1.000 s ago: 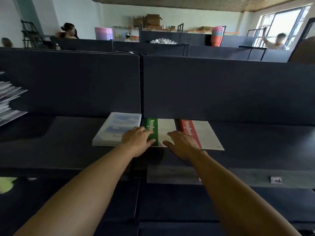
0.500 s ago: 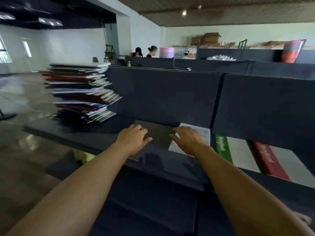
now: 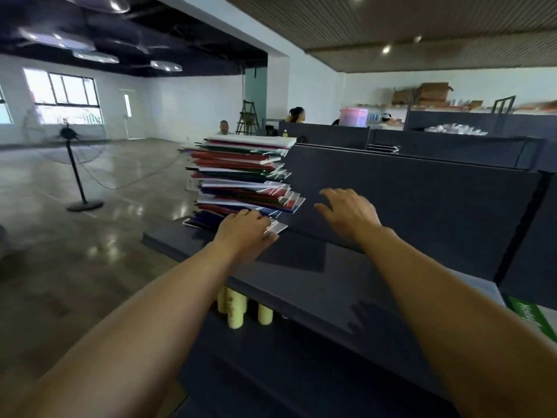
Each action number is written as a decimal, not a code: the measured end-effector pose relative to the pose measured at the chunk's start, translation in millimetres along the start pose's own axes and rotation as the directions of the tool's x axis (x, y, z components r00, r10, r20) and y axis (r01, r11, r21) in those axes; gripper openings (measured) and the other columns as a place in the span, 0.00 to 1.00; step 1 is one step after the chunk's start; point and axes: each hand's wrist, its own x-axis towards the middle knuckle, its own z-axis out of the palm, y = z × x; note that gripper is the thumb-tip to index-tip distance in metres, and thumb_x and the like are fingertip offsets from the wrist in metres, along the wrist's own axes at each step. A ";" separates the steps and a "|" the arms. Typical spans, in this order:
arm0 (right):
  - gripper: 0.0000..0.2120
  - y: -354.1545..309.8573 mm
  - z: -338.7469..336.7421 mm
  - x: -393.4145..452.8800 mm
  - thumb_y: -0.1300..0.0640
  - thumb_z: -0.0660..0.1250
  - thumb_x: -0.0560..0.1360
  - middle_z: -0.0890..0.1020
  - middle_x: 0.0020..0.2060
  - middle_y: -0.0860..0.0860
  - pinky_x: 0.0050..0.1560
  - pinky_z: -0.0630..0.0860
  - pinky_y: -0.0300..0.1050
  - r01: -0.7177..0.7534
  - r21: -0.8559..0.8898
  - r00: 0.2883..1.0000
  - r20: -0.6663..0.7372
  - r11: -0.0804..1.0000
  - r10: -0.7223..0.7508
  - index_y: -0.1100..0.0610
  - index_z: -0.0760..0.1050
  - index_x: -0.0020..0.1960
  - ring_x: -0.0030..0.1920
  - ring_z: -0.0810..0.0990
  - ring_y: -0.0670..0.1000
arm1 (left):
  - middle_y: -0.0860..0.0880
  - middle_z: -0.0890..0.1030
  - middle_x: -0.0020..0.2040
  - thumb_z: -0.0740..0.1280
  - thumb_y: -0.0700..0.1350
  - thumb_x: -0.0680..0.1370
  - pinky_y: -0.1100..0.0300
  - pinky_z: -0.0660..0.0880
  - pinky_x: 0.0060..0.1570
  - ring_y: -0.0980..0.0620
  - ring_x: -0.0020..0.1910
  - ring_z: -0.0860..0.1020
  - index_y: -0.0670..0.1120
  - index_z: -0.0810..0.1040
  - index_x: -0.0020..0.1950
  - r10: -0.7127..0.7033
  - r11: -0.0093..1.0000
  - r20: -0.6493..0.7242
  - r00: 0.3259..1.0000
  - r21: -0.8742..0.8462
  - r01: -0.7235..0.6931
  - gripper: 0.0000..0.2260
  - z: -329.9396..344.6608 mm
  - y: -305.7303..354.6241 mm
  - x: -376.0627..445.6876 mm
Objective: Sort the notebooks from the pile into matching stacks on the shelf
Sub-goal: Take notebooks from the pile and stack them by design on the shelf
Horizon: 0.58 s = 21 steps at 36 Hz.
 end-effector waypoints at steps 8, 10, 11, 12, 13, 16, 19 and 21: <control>0.24 -11.4 4.5 66.6 0.44 0.57 0.80 0.73 0.66 0.54 0.63 0.67 0.52 -0.017 -0.041 0.997 -0.071 0.999 0.014 0.54 0.62 0.73 0.68 0.68 0.56 | 0.48 0.73 0.64 0.54 0.57 0.82 0.52 0.69 0.59 0.48 0.63 0.70 0.49 0.72 0.67 -0.004 1.000 -0.044 0.999 -0.016 0.003 0.19 11.1 -25.9 39.8; 0.26 -12.1 8.3 83.4 0.44 0.59 0.79 0.72 0.67 0.54 0.63 0.67 0.52 -0.010 -0.040 0.997 -0.074 0.999 0.007 0.53 0.61 0.73 0.68 0.67 0.56 | 0.48 0.72 0.65 0.54 0.57 0.82 0.52 0.68 0.60 0.47 0.64 0.69 0.49 0.72 0.67 -0.016 1.000 -0.033 0.999 -0.018 0.016 0.20 12.0 -29.8 51.2; 0.27 -12.0 10.3 92.0 0.44 0.59 0.79 0.72 0.67 0.54 0.63 0.67 0.52 -0.006 -0.038 0.997 -0.076 0.999 0.003 0.53 0.60 0.74 0.68 0.67 0.56 | 0.48 0.73 0.65 0.54 0.58 0.82 0.51 0.69 0.60 0.47 0.64 0.69 0.49 0.72 0.67 -0.020 1.000 -0.036 0.999 -0.014 0.019 0.20 12.7 -31.8 57.2; 0.28 -11.6 12.6 100.3 0.44 0.60 0.79 0.71 0.68 0.54 0.64 0.66 0.52 -0.002 -0.033 0.997 -0.078 0.999 0.000 0.53 0.59 0.74 0.69 0.66 0.57 | 0.48 0.73 0.64 0.54 0.58 0.81 0.51 0.69 0.60 0.47 0.64 0.70 0.49 0.72 0.66 -0.021 1.000 -0.042 0.999 -0.006 0.021 0.20 13.4 -33.5 62.8; 0.29 -10.9 15.1 108.9 0.44 0.60 0.79 0.71 0.69 0.54 0.65 0.66 0.52 0.002 -0.028 0.997 -0.080 1.000 -0.004 0.53 0.58 0.75 0.69 0.66 0.57 | 0.48 0.73 0.64 0.54 0.59 0.81 0.52 0.69 0.60 0.47 0.64 0.70 0.49 0.72 0.66 -0.023 1.000 -0.045 0.999 0.000 0.023 0.20 14.3 -35.2 68.5; 0.33 -9.0 24.3 132.0 0.45 0.62 0.78 0.67 0.72 0.54 0.67 0.64 0.52 0.018 -0.007 0.995 -0.094 1.000 -0.019 0.54 0.53 0.77 0.71 0.64 0.57 | 0.48 0.73 0.65 0.54 0.58 0.82 0.52 0.69 0.61 0.47 0.65 0.69 0.48 0.71 0.68 -0.026 1.000 -0.045 0.999 0.006 0.027 0.21 18.2 -38.4 82.0; 0.36 -8.8 32.3 152.1 0.46 0.63 0.78 0.63 0.73 0.53 0.69 0.63 0.52 0.030 0.009 0.994 -0.108 1.000 -0.029 0.55 0.49 0.78 0.72 0.62 0.57 | 0.48 0.73 0.65 0.53 0.58 0.82 0.52 0.70 0.61 0.48 0.66 0.69 0.48 0.70 0.69 -0.025 1.000 -0.048 0.999 -0.004 0.025 0.21 24.4 -40.3 91.4; 0.37 -9.9 35.1 163.7 0.49 0.64 0.77 0.61 0.75 0.53 0.70 0.62 0.53 0.033 0.020 0.993 -0.118 0.999 -0.031 0.56 0.47 0.78 0.73 0.60 0.57 | 0.48 0.73 0.66 0.53 0.58 0.82 0.52 0.71 0.60 0.48 0.66 0.69 0.48 0.70 0.69 -0.025 1.000 -0.038 0.999 -0.013 0.024 0.21 27.6 -41.7 97.6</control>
